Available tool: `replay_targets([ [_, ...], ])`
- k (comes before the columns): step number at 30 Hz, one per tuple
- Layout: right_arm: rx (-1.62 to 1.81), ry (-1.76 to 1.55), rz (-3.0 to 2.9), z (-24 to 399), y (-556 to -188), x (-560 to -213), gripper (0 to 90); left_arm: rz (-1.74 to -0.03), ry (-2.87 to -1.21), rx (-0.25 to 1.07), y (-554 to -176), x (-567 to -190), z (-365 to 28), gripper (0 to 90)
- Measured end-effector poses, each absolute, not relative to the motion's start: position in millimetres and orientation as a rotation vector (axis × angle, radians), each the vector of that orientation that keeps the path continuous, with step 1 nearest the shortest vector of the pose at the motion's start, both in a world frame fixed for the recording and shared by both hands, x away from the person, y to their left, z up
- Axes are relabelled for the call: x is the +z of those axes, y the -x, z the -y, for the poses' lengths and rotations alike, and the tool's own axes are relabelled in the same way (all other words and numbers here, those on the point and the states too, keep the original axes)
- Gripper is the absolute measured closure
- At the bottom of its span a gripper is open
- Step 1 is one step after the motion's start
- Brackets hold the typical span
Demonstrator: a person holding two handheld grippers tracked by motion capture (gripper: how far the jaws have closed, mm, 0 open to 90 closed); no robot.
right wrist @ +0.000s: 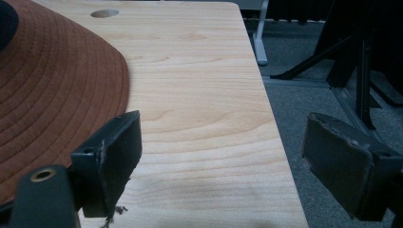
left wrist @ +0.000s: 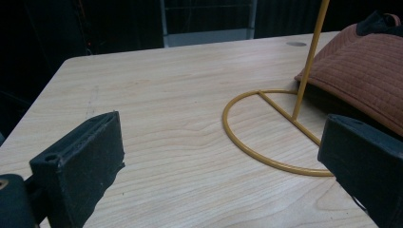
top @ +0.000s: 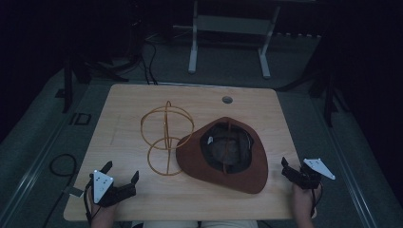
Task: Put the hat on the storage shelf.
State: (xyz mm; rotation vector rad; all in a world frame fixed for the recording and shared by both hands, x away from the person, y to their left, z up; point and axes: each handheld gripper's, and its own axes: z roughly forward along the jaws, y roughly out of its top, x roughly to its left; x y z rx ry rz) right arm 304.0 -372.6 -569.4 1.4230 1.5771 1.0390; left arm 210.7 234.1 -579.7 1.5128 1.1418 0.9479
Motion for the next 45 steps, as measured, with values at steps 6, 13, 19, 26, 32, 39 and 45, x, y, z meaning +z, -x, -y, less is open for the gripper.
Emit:
replay_targets([
  [6, 1.036, -1.424, -1.591, 372.7, -304.3, -569.4, 13.3, -1.127, -1.529, 0.953, -210.9, -579.7, -231.4, 2.1],
  [13, 1.025, -1.433, -1.668, 367.6, -306.4, -564.8, 13.9, -1.103, -1.547, 0.954, -211.7, -580.1, -229.1, 2.1],
  [19, 1.062, -1.426, -1.742, 357.5, -307.4, -548.1, 13.9, -1.098, -1.557, 0.945, -211.9, -580.6, -226.9, 2.1],
  [26, 1.113, -1.359, -1.809, 341.0, -311.5, -526.5, 13.5, -1.099, -1.568, 0.944, -211.8, -580.5, -225.0, 2.1],
  [32, 1.069, -1.349, -1.914, 324.6, -323.0, -512.0, 16.2, -1.099, -1.592, 0.947, -211.6, -580.3, -222.5, 2.6],
  [39, 1.117, -1.324, -1.988, 306.9, -338.3, -496.9, 14.4, -1.127, -1.577, 0.871, -211.3, -577.4, -221.8, 3.4],
  [45, 1.113, -1.303, -1.991, 285.8, -352.8, -486.7, 12.4, -1.119, -1.619, 0.819, -210.7, -576.3, -218.7, 3.4],
])
